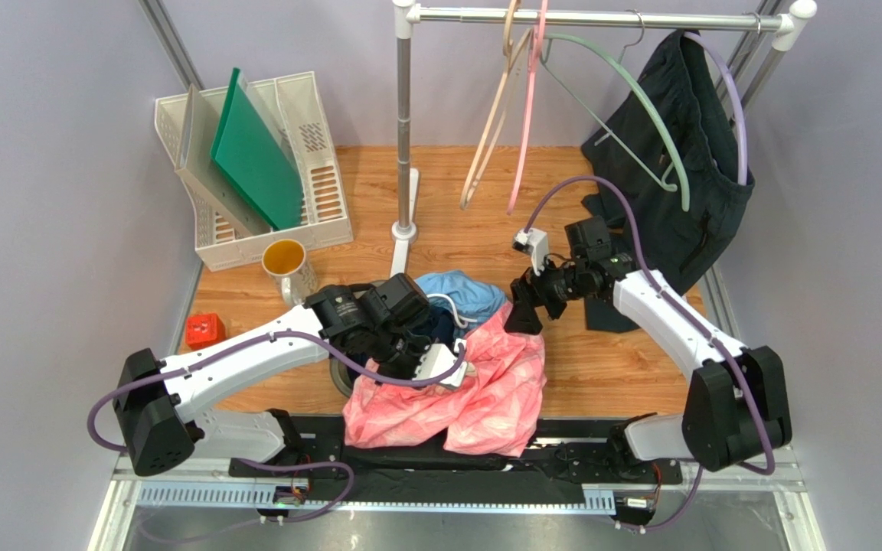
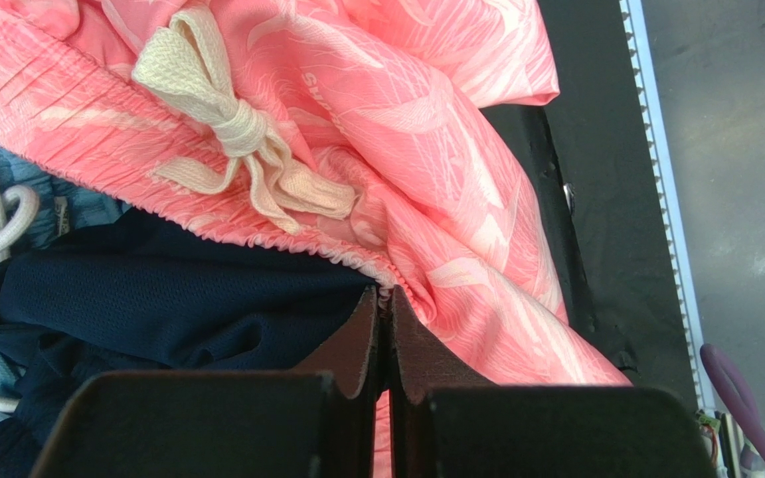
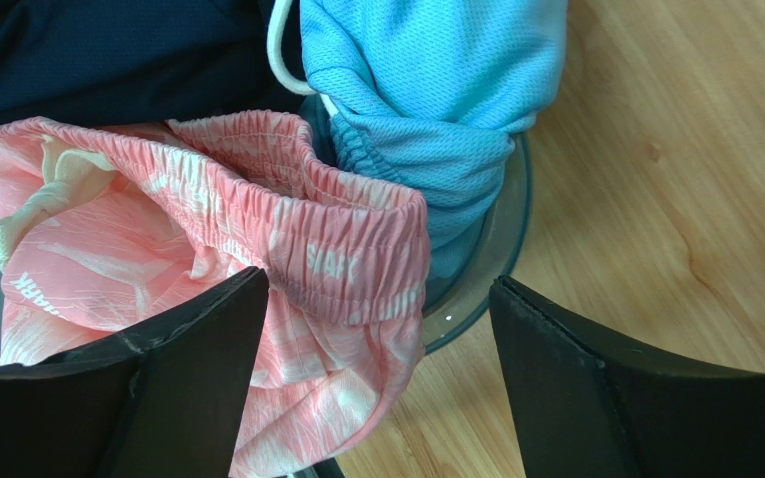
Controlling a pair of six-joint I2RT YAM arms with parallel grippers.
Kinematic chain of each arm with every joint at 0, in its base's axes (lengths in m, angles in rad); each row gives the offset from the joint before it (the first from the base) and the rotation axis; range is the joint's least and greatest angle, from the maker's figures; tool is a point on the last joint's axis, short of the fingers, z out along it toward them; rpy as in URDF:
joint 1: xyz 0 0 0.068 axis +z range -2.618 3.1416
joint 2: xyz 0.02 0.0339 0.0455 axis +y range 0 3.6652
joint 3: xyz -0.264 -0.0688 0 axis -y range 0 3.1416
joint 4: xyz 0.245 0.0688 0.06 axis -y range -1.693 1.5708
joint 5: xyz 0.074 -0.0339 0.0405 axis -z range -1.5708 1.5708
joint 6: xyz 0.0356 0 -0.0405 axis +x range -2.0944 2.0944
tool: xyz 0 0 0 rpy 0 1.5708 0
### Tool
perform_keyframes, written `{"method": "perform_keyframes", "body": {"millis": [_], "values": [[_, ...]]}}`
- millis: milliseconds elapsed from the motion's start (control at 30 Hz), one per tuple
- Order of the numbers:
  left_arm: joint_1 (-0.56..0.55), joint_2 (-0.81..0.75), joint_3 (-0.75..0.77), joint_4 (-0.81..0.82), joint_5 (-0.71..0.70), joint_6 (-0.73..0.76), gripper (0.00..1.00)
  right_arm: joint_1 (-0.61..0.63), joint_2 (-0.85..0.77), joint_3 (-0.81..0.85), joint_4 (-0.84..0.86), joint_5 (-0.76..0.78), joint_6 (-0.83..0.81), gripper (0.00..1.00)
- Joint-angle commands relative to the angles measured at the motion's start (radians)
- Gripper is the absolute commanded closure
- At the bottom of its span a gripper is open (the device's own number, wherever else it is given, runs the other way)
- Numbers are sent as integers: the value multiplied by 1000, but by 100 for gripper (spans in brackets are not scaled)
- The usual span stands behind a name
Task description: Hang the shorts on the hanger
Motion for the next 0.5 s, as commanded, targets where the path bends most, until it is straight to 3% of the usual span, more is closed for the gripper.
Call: {"method": "perform_keyframes", "body": {"millis": [0,100,133,167,200,233,333,400,467], "values": [[-8,2,-19,-13,-2,28,100,27,22,28,51,-84,-30,17],[-8,-18,-30,-16,-28,-6,98,33,19,3,35,-107,-53,48],[-7,-29,-27,-22,-44,-45,89,33,5,8,19,-106,-59,66],[20,-36,-19,-41,-52,-67,84,31,-10,16,2,-101,-76,74],[50,-49,-14,-55,-33,-85,72,31,-29,34,-40,-99,-85,83],[98,-76,-7,-68,-5,-108,66,28,-50,39,-60,-98,-93,100],[316,-131,29,-122,101,-124,46,25,-180,33,-116,-92,-121,100],[440,-153,65,-182,142,-105,40,25,-284,20,-159,-95,-150,100],[488,-179,75,-226,139,-76,35,27,-344,0,-189,-104,-176,100]]}}
